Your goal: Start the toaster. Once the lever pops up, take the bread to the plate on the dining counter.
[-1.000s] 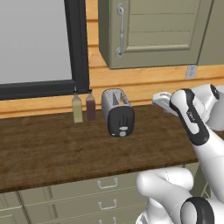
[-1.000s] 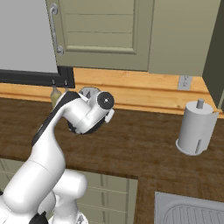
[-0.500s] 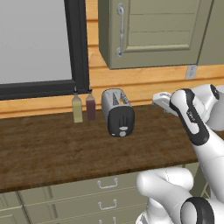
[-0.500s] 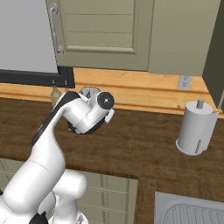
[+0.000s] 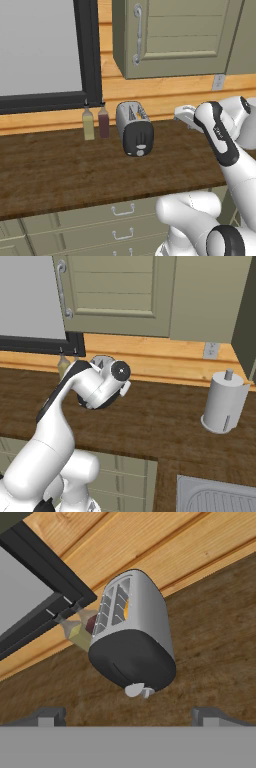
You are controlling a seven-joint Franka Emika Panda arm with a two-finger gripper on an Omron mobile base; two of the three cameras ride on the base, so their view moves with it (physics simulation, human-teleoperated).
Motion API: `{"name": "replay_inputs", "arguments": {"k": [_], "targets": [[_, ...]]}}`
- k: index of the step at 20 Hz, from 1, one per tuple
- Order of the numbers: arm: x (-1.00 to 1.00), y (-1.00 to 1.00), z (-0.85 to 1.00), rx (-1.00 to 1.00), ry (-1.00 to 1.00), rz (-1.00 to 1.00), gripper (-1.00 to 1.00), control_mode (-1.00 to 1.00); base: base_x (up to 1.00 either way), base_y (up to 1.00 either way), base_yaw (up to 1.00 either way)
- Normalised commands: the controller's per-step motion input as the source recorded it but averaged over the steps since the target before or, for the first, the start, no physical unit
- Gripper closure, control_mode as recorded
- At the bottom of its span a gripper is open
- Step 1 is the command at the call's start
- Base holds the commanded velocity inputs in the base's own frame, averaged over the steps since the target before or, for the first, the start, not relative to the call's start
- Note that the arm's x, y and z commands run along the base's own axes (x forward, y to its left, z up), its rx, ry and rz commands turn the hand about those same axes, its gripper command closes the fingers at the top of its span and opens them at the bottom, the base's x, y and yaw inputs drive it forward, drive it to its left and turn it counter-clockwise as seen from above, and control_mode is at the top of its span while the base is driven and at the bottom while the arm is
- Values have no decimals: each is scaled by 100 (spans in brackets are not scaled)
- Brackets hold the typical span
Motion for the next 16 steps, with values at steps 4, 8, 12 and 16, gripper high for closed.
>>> {"name": "replay_inputs", "arguments": {"k": [4, 8, 12, 16], "targets": [[0, 0, 0, 0, 0, 0, -100, -100, 0, 0, 0], [0, 0, 0, 0, 0, 0, -100, -100, 0, 0, 0], [0, 0, 0, 0, 0, 0, -100, -100, 0, 0, 0], [0, 0, 0, 0, 0, 0, -100, -100, 0, 0, 0]]}}
